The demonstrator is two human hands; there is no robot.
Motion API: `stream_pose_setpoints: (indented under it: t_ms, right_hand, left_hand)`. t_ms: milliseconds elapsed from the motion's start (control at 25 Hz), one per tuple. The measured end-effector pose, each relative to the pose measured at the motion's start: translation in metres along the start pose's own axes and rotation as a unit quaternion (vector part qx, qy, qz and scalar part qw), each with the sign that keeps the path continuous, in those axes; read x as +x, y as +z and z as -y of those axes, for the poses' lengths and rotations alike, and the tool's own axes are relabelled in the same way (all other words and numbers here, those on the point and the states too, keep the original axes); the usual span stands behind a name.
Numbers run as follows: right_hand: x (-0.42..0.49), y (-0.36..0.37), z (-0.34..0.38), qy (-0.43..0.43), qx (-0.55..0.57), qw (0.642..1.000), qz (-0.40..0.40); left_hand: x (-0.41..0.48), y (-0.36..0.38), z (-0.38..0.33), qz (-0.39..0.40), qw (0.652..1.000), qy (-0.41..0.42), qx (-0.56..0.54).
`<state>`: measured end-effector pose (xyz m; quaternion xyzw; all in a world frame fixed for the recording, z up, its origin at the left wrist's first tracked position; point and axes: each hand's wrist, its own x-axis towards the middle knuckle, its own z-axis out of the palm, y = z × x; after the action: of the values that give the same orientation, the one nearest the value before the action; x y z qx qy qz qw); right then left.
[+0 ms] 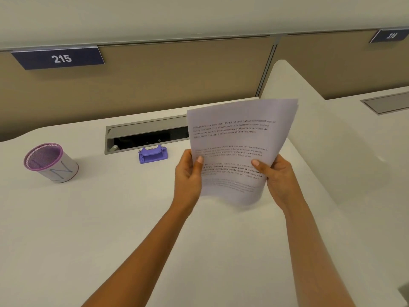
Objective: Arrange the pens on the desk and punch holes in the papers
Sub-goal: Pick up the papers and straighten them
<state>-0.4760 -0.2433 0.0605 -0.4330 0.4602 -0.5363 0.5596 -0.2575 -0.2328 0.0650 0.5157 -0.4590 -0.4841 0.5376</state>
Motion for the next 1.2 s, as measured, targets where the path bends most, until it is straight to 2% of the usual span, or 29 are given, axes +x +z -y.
stream_pose_setpoints:
  t_ms: [120,320,440,520,600,680,760,800,880,960,1080,1200]
  right_hand:
    - [0.001,0.009,-0.007,-0.031,-0.003,1.000,0.003]
    - [-0.009,0.016,-0.046,0.024,-0.038,0.999,0.005]
    - [-0.009,0.019,-0.039,0.020,-0.045,0.999,-0.003]
    - [-0.004,0.015,-0.021,0.005,-0.048,0.999,0.008]
    - [-0.002,0.006,-0.003,0.004,-0.069,0.997,0.022]
    - [-0.005,-0.003,0.003,0.018,-0.067,0.997,-0.020]
    - [-0.018,-0.001,-0.005,0.048,0.021,0.995,-0.083]
    - [-0.027,0.007,-0.011,0.070,0.077,0.991,-0.084]
    - [-0.042,0.033,-0.020,0.083,0.125,0.988,-0.037]
    - [-0.050,0.059,-0.024,0.055,0.125,0.991,0.000]
    - [-0.055,0.072,-0.023,0.045,0.108,0.992,-0.047]
    - [-0.058,0.045,-0.019,0.059,0.059,0.994,-0.065]
  left_hand:
    - [-0.001,-0.020,-0.004,0.015,0.999,0.028,0.028]
    - [-0.003,-0.032,0.023,0.046,0.995,-0.016,0.086]
    - [0.004,-0.029,0.015,0.039,0.995,-0.008,0.096]
    - [0.010,-0.031,0.006,0.033,0.998,-0.018,0.047]
    - [0.012,-0.035,0.000,0.002,0.997,-0.068,-0.038]
    - [0.012,-0.037,-0.001,-0.035,0.980,-0.136,-0.140]
    - [0.008,-0.036,0.001,-0.052,0.949,-0.188,-0.247]
    - [0.006,-0.034,0.004,-0.058,0.936,-0.204,-0.280]
    - [-0.001,-0.026,0.011,-0.072,0.918,-0.225,-0.318]
    - [-0.010,-0.018,0.019,-0.081,0.903,-0.244,-0.345]
    - [-0.021,-0.015,0.029,-0.050,0.894,-0.257,-0.364]
    - [-0.011,-0.043,0.028,-0.059,0.909,-0.223,-0.347]
